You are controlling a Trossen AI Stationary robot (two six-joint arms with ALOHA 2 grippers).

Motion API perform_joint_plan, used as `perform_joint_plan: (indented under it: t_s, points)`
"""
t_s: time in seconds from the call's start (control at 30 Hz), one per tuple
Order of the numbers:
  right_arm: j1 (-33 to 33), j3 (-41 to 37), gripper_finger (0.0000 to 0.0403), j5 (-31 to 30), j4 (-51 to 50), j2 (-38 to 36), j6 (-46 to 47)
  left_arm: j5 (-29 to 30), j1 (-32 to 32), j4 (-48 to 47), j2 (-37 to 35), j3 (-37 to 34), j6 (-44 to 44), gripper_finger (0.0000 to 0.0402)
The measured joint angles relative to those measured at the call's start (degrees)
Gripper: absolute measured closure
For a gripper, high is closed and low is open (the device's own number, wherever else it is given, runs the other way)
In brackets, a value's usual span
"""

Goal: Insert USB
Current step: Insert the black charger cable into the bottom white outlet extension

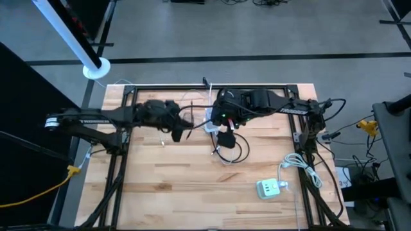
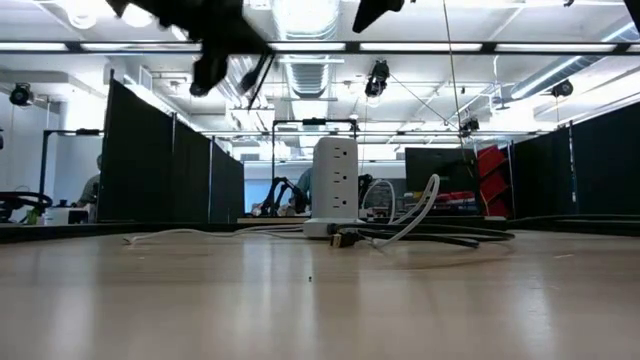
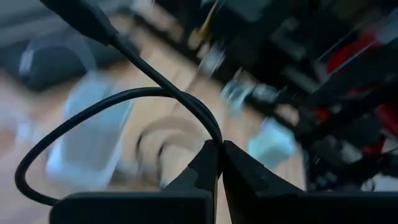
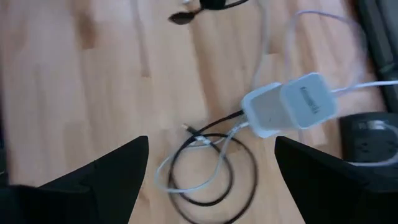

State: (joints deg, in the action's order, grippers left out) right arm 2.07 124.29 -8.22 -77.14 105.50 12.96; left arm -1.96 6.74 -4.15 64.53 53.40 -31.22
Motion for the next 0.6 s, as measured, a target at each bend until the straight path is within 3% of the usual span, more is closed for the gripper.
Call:
perform_joint_plan:
  t_s: [0.3, 0.5, 0.6]
  points:
    - [4.28, -11.28, 0.0071, -15.36, 22.65, -9.08, 8.58, -0.03, 0.07, 18.05, 0.62, 1.69, 2.29, 0.0401]
    - [3.95, -18.0, 0.009, -15.86, 35.36, -10.49, 11.65, -0.02, 0.11, 21.03, 2.39, 1.71, 1.32, 0.0401]
    - [3.5, -19.76, 0.0115, -15.97, 36.58, -10.47, 13.99, -0.02, 0.11, 21.14, 2.85, 1.71, 0.39, 0.0401]
